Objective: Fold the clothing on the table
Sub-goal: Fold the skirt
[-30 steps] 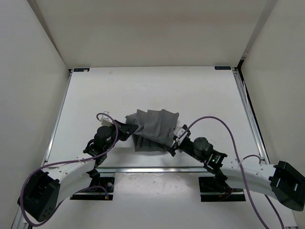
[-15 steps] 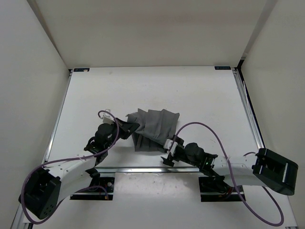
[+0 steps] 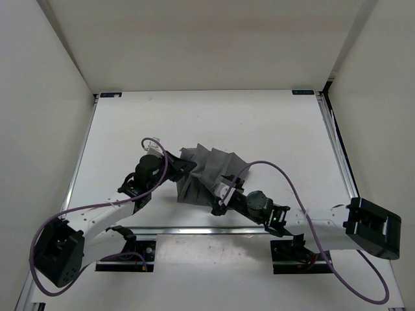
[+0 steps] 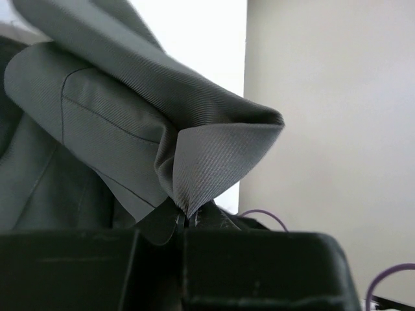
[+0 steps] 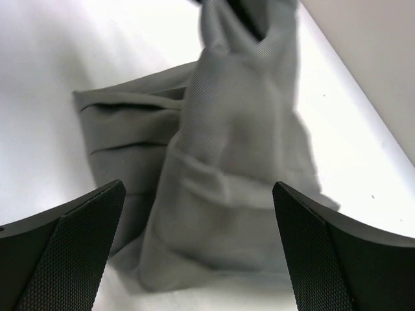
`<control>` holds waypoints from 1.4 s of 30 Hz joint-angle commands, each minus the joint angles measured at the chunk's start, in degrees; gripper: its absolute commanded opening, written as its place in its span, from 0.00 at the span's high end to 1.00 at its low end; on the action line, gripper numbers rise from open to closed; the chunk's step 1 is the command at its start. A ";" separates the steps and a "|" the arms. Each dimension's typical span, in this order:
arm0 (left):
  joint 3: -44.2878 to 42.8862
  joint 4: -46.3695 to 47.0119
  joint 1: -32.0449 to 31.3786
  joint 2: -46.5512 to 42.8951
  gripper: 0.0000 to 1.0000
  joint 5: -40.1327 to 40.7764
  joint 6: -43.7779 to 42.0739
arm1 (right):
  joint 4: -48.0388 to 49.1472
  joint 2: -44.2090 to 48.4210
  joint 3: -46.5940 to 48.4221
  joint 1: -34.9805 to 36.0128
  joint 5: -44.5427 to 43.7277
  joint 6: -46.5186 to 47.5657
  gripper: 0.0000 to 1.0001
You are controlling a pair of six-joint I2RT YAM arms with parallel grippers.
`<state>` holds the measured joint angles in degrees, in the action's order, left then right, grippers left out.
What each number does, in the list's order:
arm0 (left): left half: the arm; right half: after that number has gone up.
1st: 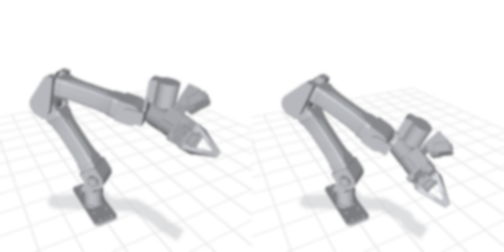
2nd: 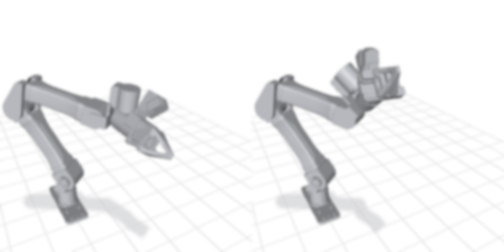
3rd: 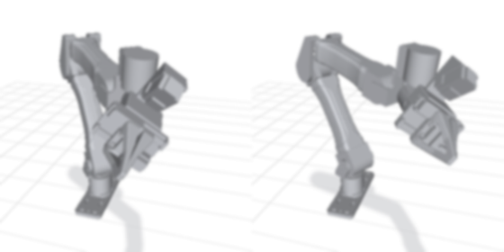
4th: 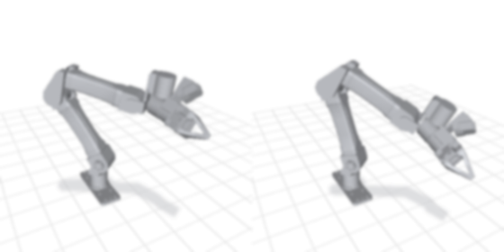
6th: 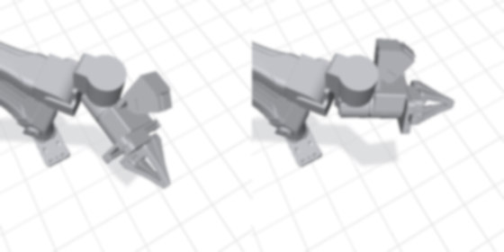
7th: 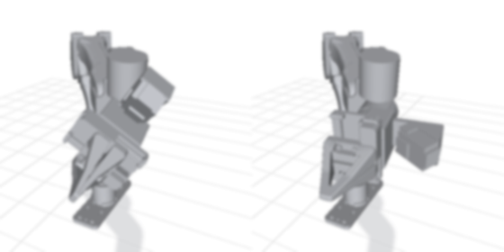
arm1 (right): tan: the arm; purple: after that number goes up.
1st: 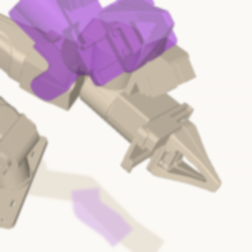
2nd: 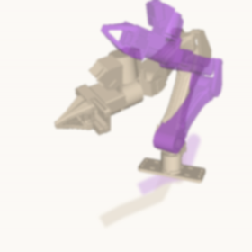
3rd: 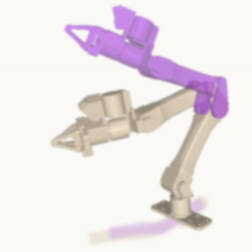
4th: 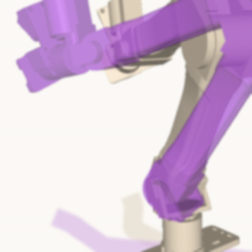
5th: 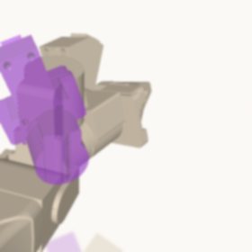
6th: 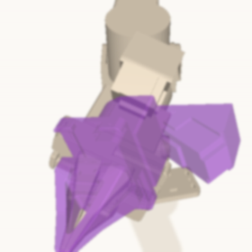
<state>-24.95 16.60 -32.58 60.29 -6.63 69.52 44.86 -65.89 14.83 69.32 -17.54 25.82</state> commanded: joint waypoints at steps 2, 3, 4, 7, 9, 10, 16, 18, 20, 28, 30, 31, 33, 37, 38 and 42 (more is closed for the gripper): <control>-3.17 -1.48 -0.38 0.88 1.00 -1.45 -1.31 | 3.22 -2.93 5.81 -0.68 -3.02 -1.12 0.01; -3.35 -1.48 -0.03 1.14 1.00 -1.89 -1.57 | 2.78 -4.06 6.52 -0.59 -2.85 -1.91 0.01; -3.53 -0.87 -0.03 1.32 1.00 -1.98 -1.40 | 1.30 -5.12 8.01 -0.50 -3.20 -3.40 0.01; -3.18 0.01 -0.03 1.85 1.00 -2.25 -0.88 | -0.47 -6.79 9.51 -0.15 -3.64 -6.04 0.06; -3.52 0.97 -0.20 1.94 1.00 -2.59 -0.61 | -1.52 -7.68 10.48 -0.06 -4.16 -6.40 0.14; -3.35 1.24 -0.47 2.02 1.00 -2.42 -0.44 | -1.88 -8.46 10.83 0.11 -4.34 -6.75 0.20; -3.36 1.68 -0.20 0.97 1.00 -2.33 -0.35 | -5.48 -8.56 9.70 -0.50 -6.36 -6.93 0.55; -2.83 1.77 -0.29 0.53 1.00 -2.33 -0.26 | -6.97 -8.38 8.56 -1.11 -6.02 -7.01 0.52; -2.21 2.12 -0.03 0.00 1.00 -2.42 -0.26 | -7.42 -7.85 7.68 -1.20 -6.19 -6.67 0.48; -0.10 1.16 0.85 -2.54 1.00 -3.56 -0.26 | -8.82 -8.03 6.62 -2.96 -5.40 -6.41 0.77; 1.39 -0.77 1.29 -4.29 1.00 -3.56 0.09 | -10.05 -7.50 6.62 -3.22 -4.70 -5.61 0.86; 2.70 -1.30 1.64 -5.79 1.00 -4.34 0.27 | -10.40 -7.33 6.53 -3.49 -4.70 -5.44 0.85; 5.52 -2.54 2.51 -9.04 1.00 -4.18 2.28 | -11.54 -6.36 5.48 -3.92 -4.61 -4.82 0.87; 12.11 -3.68 3.92 -14.92 1.00 -4.62 5.44 | -14.10 -3.20 3.11 -4.02 -4.26 -5.17 0.86; 14.21 -3.59 4.53 -16.59 1.00 -4.96 6.24 | -14.71 -2.59 2.14 -4.02 -5.13 -4.91 0.86; 22.46 -4.20 4.19 -23.44 1.00 -6.29 11.85 | -16.82 0.93 -0.67 -2.71 -5.04 -5.26 0.78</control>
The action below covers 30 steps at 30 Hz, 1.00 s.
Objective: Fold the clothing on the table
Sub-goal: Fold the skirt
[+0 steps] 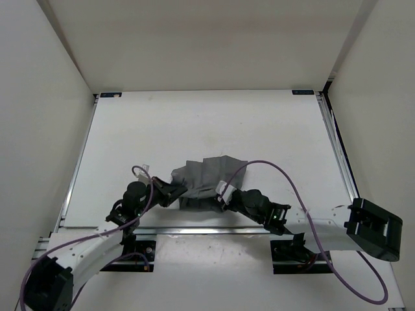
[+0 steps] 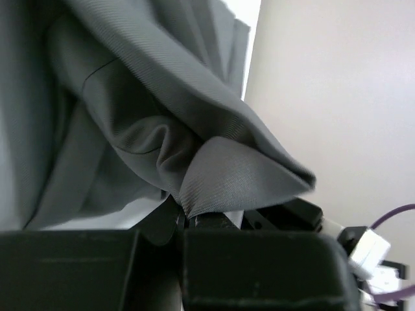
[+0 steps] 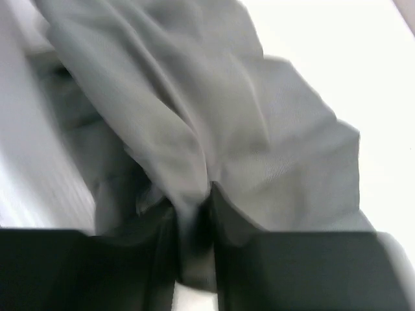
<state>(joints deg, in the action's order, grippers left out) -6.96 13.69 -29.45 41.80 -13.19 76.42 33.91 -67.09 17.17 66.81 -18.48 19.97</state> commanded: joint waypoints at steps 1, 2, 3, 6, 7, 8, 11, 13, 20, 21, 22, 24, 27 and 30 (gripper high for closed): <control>5.98 -1.47 -0.24 -6.45 1.00 0.53 7.31 | -6.74 3.01 -3.98 -0.27 -4.02 0.69 0.70; 8.95 -2.87 -0.17 -10.21 0.99 0.62 8.38 | -8.06 3.28 -4.77 0.08 -3.32 0.77 0.66; 11.24 -5.58 -0.78 -15.21 0.99 0.88 10.22 | -8.25 4.59 -4.95 0.34 -2.71 0.78 0.57; 14.78 -18.03 0.88 -31.27 0.92 0.27 14.36 | -11.66 10.30 -6.79 -0.62 0.19 1.56 0.30; 14.78 -21.05 2.71 -35.08 0.76 -0.16 15.41 | -12.89 14.75 -7.32 -1.41 2.20 2.00 0.25; 15.13 -24.56 3.78 -41.21 0.03 -0.86 15.77 | -14.82 17.14 -7.24 -3.33 5.53 1.83 0.22; 10.58 -20.74 10.81 -33.23 0.01 -12.08 8.52 | -21.05 32.60 -4.80 -11.25 24.55 2.88 0.28; 5.32 -20.63 14.06 -30.03 0.02 -13.44 5.07 | -25.71 34.91 -1.46 -14.15 31.45 2.71 0.42; 8.02 -20.28 10.39 -36.96 0.01 -9.24 10.42 | -29.26 25.89 7.87 -19.78 37.09 -3.17 0.67; 8.36 -20.63 9.77 -36.97 0.02 -8.18 10.85 | -29.25 23.78 9.36 -20.65 39.03 -3.61 0.66; 7.58 -19.59 9.07 -35.92 0.01 -8.08 10.42 | -29.77 22.80 10.51 -20.58 39.48 -3.97 0.62; 7.23 -17.40 8.62 -33.38 0.01 -8.08 9.62 | -32.40 17.46 14.54 -20.14 42.10 -3.10 0.49; 5.92 -14.39 11.51 -28.37 0.02 -9.91 7.52 | -36.97 10.78 21.39 -21.62 44.84 -5.71 0.34; 3.81 -15.18 15.37 -25.46 0.02 -11.16 3.32 | -38.56 5.41 27.72 -25.93 48.43 -11.42 0.28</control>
<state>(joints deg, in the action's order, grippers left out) -2.26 -2.55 -17.26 14.70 -23.31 84.12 -2.52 -58.48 38.15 44.01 24.08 14.11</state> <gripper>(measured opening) 0.981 0.708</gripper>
